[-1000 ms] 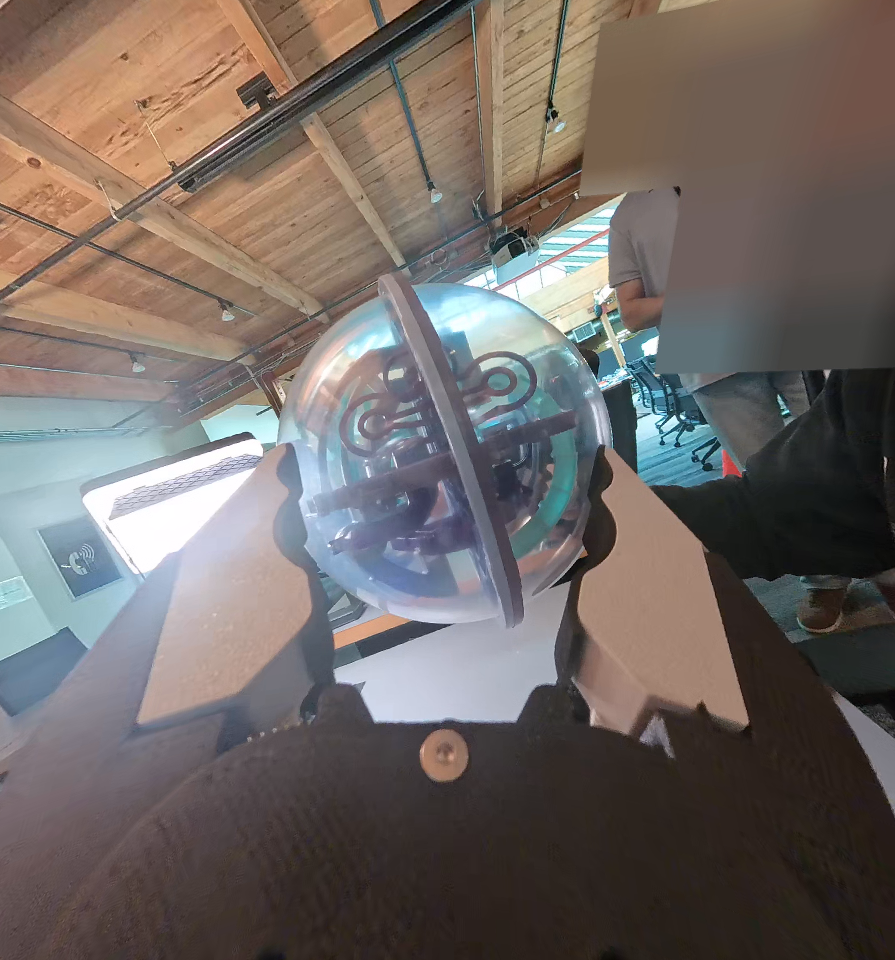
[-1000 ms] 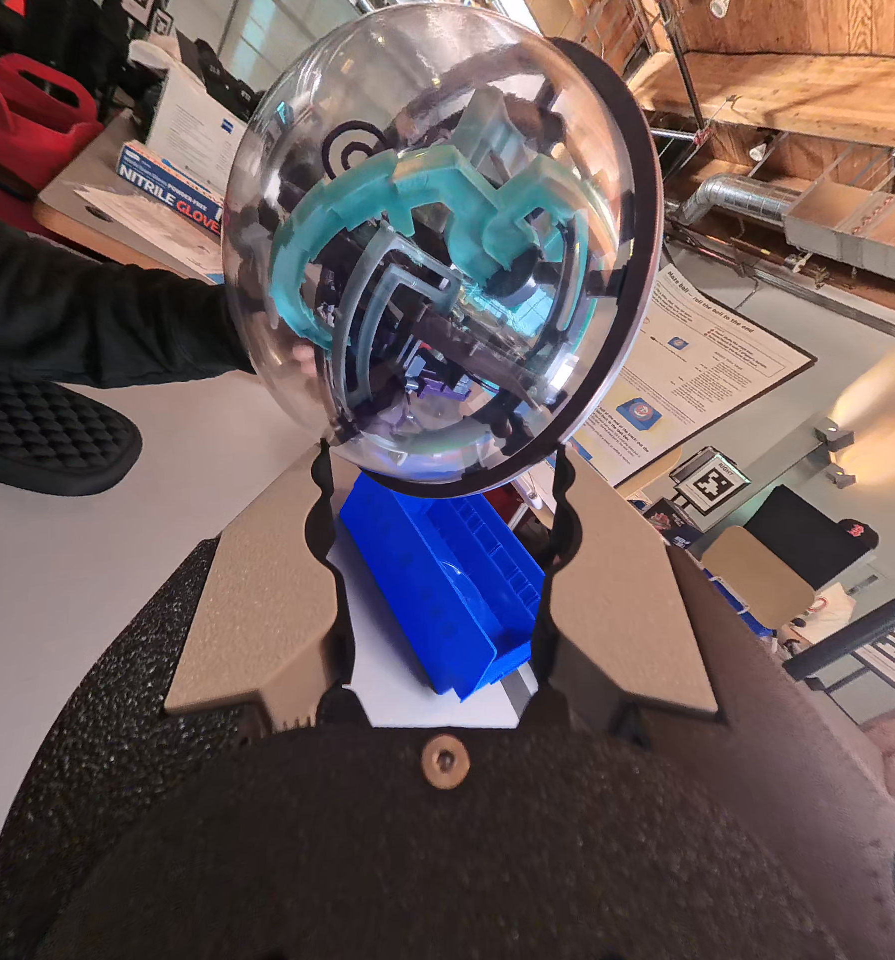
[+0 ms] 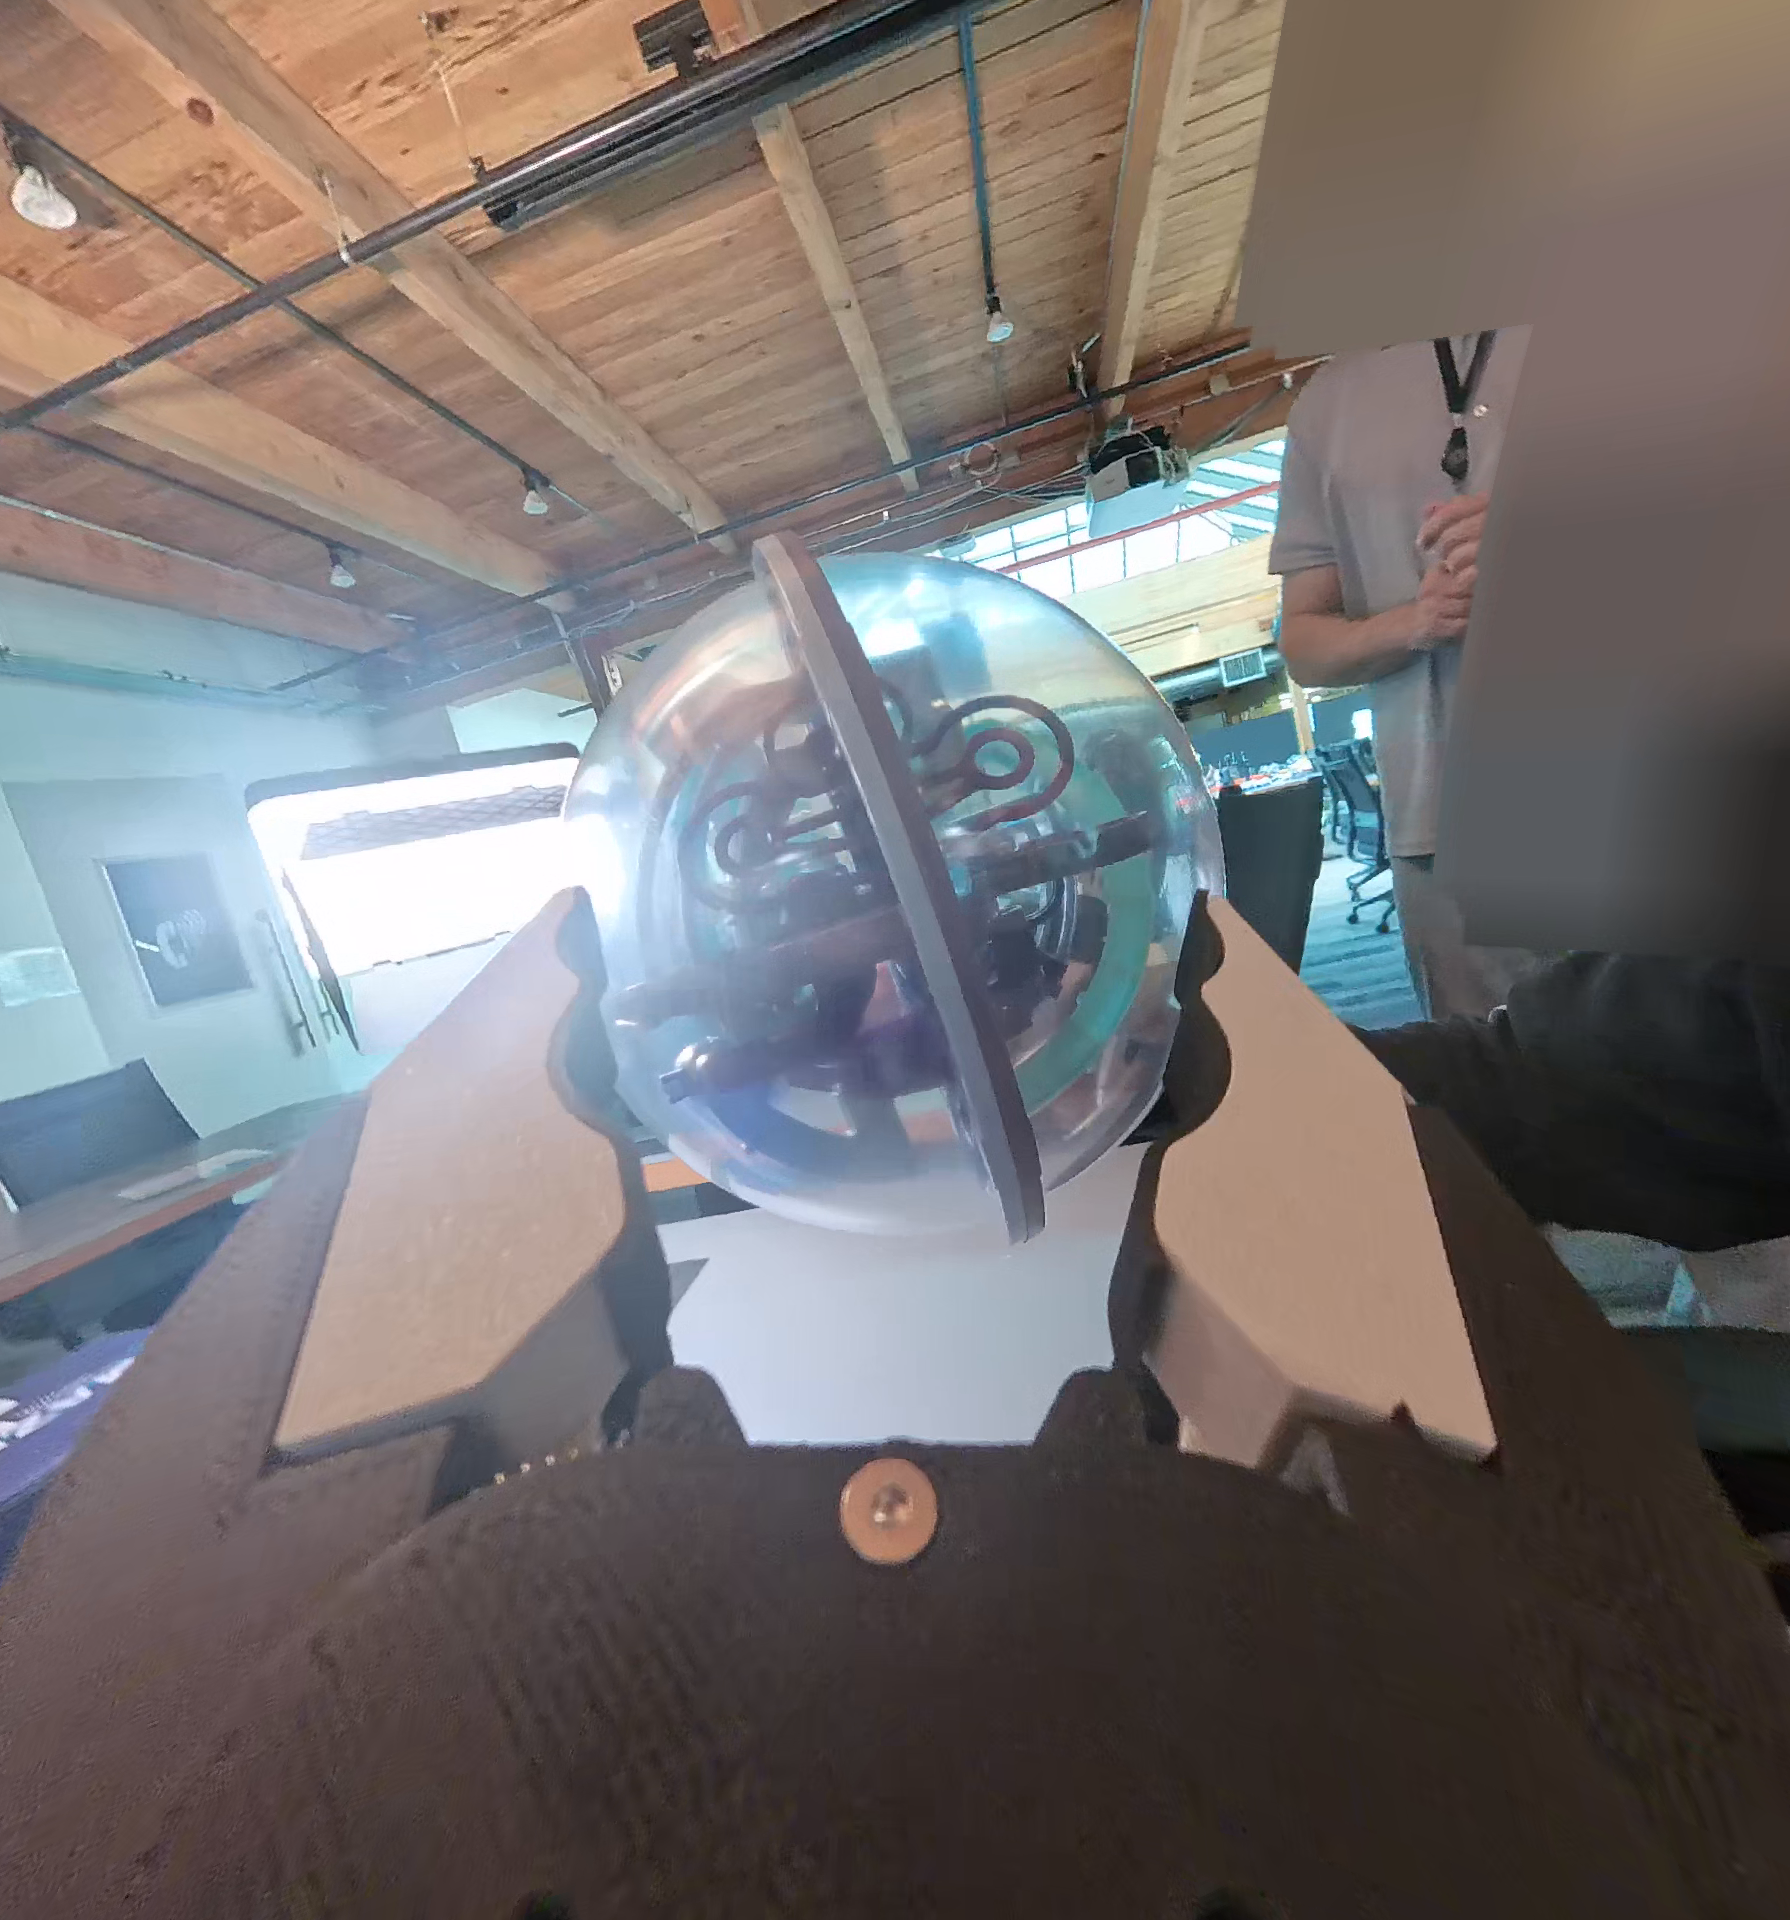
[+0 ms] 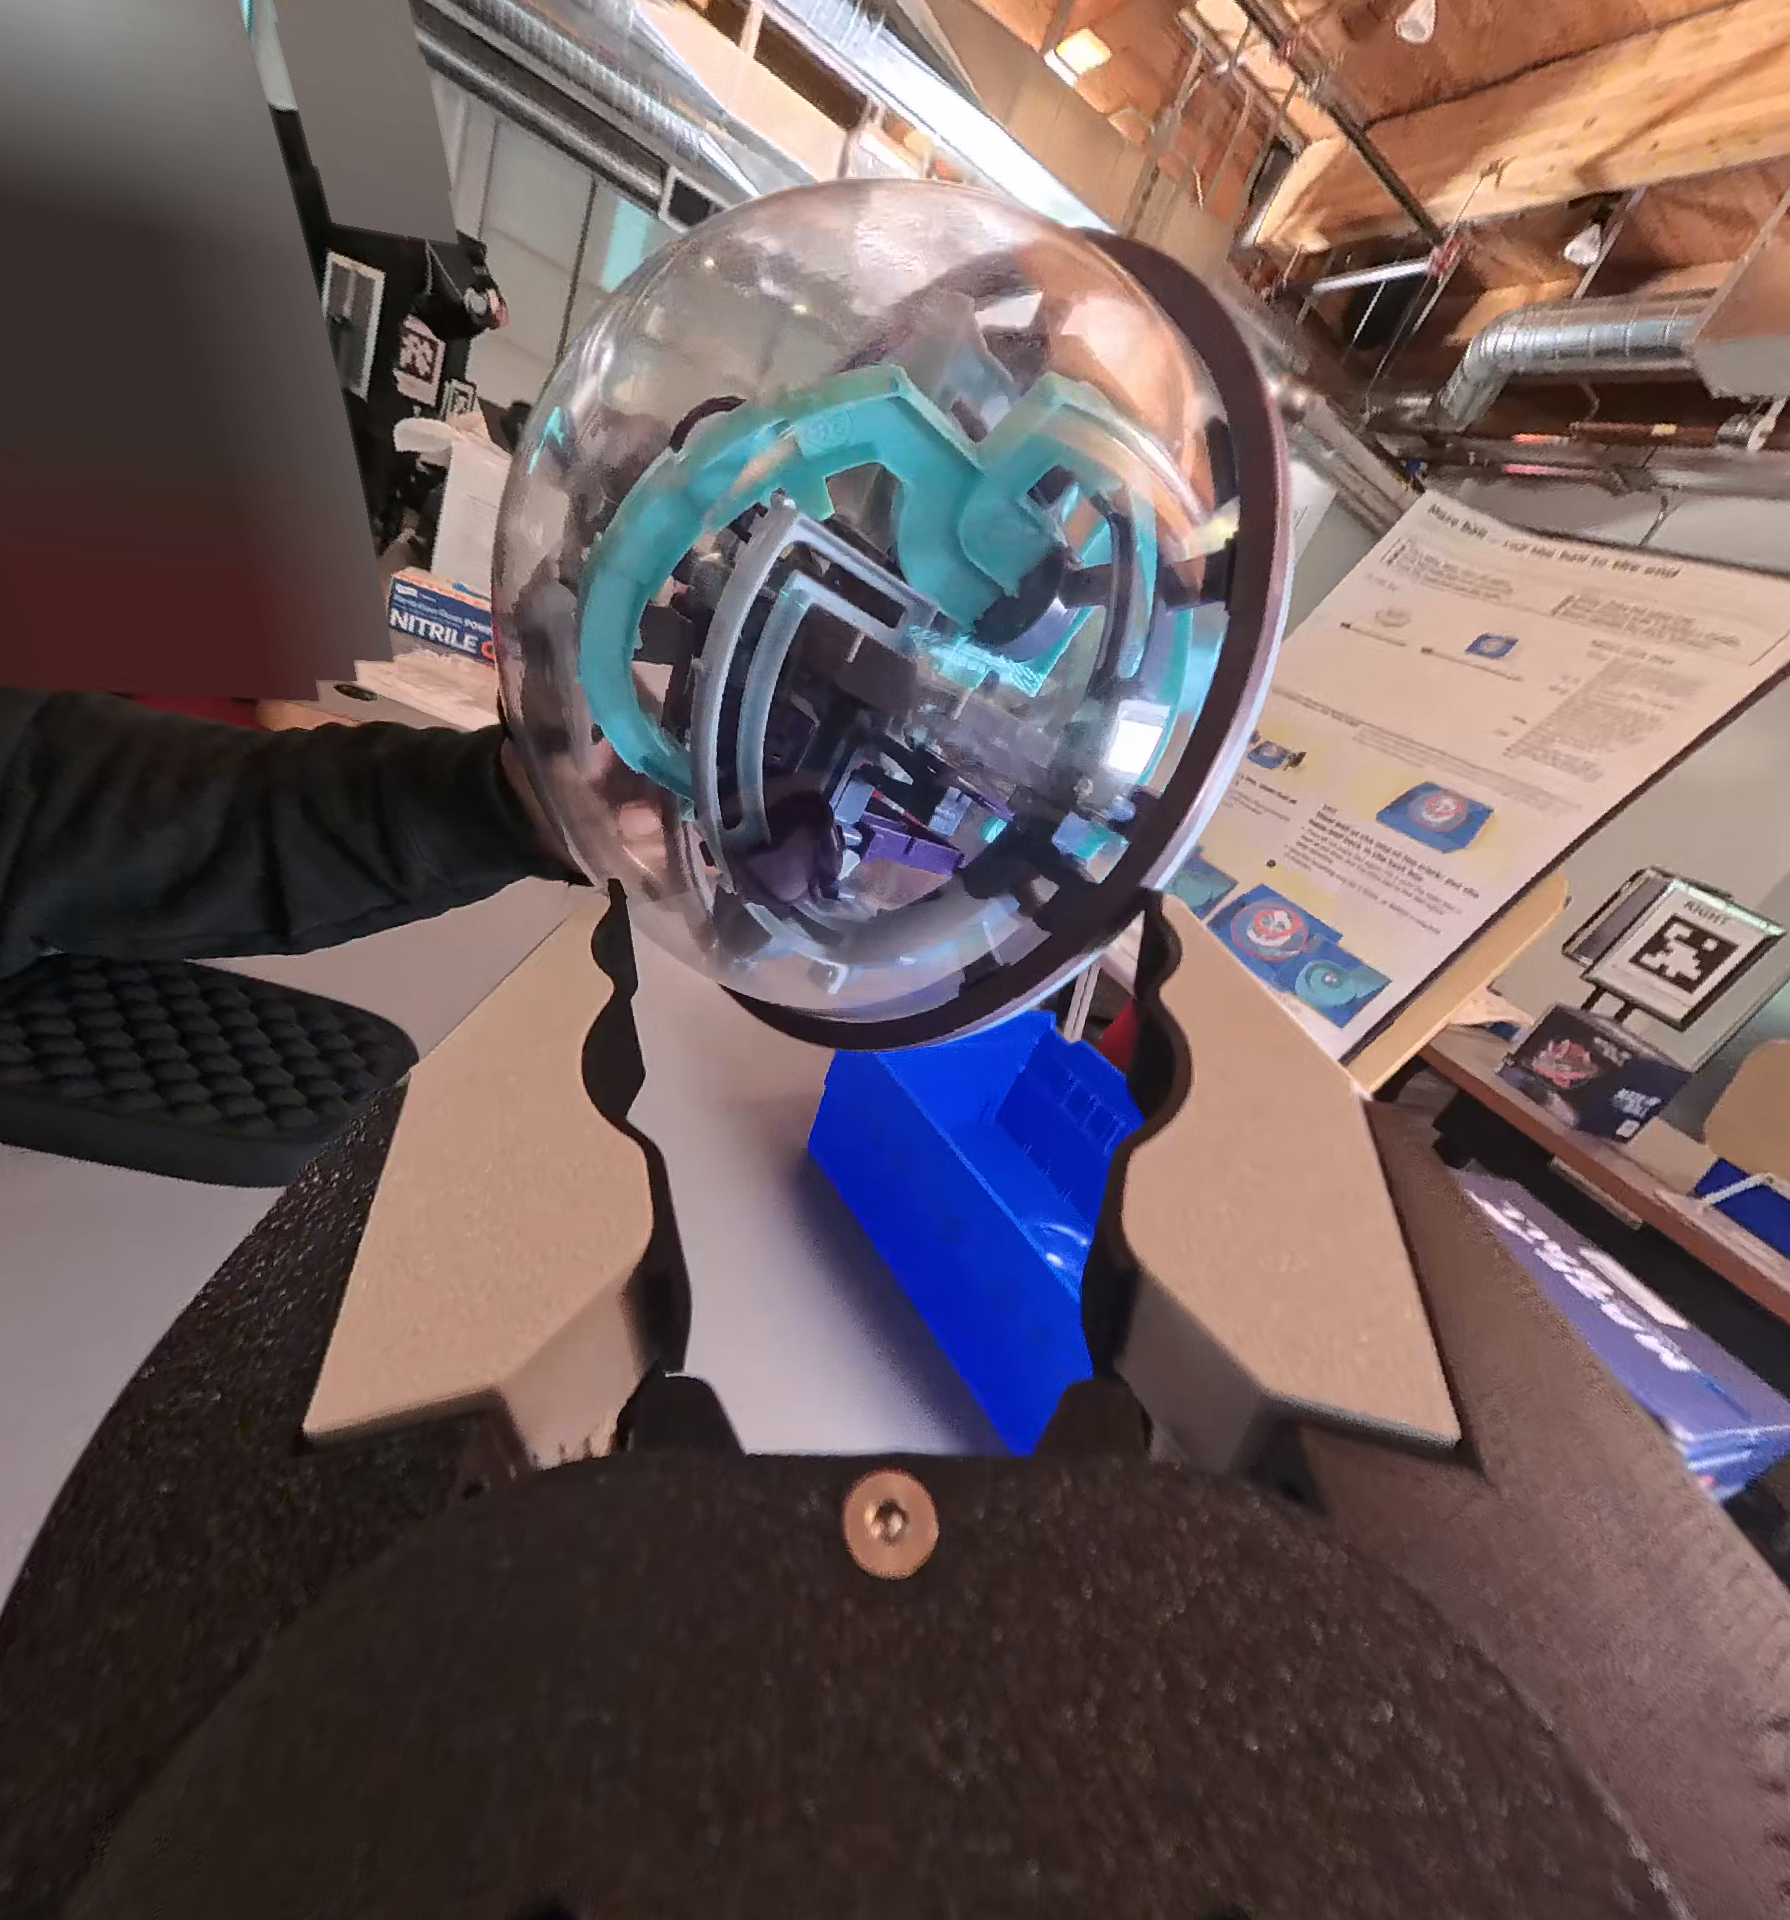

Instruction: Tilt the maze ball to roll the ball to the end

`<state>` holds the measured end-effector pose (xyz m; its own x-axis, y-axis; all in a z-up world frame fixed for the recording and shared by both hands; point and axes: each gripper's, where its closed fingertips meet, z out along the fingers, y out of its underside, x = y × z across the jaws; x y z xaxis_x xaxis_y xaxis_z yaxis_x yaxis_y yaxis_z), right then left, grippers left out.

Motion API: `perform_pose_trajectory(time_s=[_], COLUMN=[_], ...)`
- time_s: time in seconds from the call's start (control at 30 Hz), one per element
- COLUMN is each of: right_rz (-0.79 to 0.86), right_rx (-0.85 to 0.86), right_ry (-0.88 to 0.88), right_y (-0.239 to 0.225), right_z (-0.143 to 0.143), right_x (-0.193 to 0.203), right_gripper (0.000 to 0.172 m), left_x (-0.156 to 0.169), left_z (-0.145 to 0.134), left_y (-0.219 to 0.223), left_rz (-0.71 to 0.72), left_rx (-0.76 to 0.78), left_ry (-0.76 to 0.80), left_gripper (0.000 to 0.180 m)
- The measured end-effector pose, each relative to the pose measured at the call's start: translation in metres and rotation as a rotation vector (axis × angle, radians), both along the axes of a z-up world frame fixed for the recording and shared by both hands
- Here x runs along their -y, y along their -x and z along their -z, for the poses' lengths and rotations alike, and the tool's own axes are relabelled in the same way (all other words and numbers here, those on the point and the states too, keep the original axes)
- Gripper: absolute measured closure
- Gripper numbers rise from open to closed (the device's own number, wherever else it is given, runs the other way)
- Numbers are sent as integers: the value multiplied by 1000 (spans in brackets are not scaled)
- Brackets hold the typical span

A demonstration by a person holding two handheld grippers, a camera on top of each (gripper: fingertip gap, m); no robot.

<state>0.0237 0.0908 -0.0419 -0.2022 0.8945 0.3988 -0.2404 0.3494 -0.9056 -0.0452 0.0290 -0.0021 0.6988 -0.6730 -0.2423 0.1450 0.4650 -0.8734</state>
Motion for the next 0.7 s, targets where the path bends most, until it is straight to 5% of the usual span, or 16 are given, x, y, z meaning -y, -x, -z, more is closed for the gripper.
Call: perform_pose_trajectory(time_s=[0.7], right_rz=[1], right_rx=[-301], right_ry=[-299], right_y=[-23], right_z=[-62], right_x=[38], right_gripper=[77], left_x=[50], left_z=[-61], left_y=[-36], left_rz=[4], left_rx=[-295], left_ry=[-303], left_gripper=[72])
